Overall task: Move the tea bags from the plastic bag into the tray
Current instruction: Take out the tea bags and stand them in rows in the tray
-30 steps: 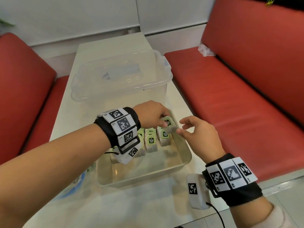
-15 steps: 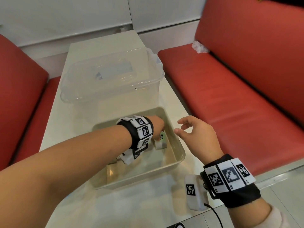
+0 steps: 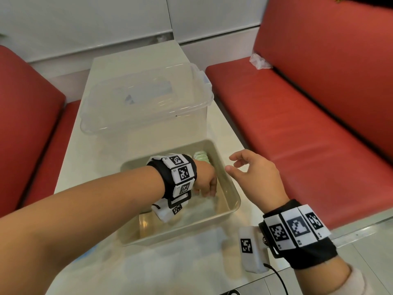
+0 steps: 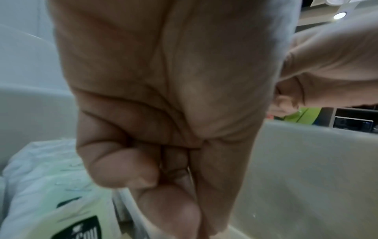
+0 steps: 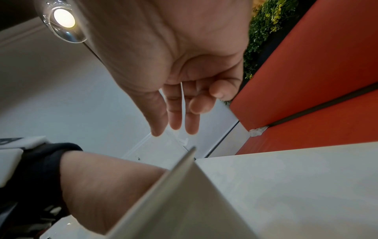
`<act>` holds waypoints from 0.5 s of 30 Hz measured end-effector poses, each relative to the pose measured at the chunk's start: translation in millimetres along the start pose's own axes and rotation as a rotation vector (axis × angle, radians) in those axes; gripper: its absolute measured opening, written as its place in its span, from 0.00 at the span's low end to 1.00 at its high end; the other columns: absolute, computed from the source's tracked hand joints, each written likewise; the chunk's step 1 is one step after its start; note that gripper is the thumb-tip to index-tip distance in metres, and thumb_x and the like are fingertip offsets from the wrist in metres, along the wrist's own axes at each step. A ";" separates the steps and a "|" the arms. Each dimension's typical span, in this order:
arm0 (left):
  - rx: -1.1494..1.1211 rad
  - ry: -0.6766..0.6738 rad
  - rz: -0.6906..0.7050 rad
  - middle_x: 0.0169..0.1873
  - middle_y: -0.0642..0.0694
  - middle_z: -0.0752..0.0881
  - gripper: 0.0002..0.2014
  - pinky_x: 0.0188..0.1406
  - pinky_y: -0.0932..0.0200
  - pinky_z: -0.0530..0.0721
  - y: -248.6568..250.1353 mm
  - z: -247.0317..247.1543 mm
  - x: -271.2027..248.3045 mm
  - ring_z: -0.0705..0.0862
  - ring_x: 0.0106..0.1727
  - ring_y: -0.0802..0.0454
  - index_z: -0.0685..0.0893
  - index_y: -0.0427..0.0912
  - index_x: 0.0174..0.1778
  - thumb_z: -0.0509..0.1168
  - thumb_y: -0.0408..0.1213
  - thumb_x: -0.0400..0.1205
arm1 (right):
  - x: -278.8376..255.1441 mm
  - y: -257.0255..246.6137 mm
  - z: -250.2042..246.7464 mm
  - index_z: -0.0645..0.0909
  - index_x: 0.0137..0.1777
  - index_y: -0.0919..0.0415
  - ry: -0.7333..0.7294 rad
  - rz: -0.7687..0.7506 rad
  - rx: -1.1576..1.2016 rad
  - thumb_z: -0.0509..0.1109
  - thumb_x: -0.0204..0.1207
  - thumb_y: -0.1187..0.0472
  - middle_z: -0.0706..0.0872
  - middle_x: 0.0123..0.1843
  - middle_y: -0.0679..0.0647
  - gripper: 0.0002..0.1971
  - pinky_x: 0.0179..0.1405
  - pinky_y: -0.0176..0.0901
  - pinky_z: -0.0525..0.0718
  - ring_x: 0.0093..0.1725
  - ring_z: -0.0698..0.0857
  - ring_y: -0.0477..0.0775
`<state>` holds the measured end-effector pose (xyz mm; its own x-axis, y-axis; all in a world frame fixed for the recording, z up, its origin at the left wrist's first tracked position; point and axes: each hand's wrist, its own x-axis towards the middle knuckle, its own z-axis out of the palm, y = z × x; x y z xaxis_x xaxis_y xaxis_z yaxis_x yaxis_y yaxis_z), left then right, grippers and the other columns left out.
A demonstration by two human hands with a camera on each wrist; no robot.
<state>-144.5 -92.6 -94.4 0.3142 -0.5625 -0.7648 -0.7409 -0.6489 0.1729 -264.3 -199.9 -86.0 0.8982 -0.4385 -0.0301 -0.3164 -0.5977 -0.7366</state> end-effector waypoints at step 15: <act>-0.130 0.224 0.071 0.47 0.51 0.87 0.11 0.37 0.69 0.77 -12.7 -5.1 -31.7 0.83 0.43 0.55 0.85 0.46 0.54 0.67 0.33 0.77 | -10.2 -13.6 -2.1 0.82 0.49 0.44 0.029 -0.075 -0.004 0.72 0.73 0.51 0.86 0.44 0.41 0.07 0.43 0.39 0.73 0.45 0.82 0.42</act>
<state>-142.1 -69.1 -69.1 0.3983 -0.6987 -0.5943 -0.6875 -0.6563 0.3107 -269.8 -188.8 -74.2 0.9102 -0.4118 0.0444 -0.2504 -0.6323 -0.7331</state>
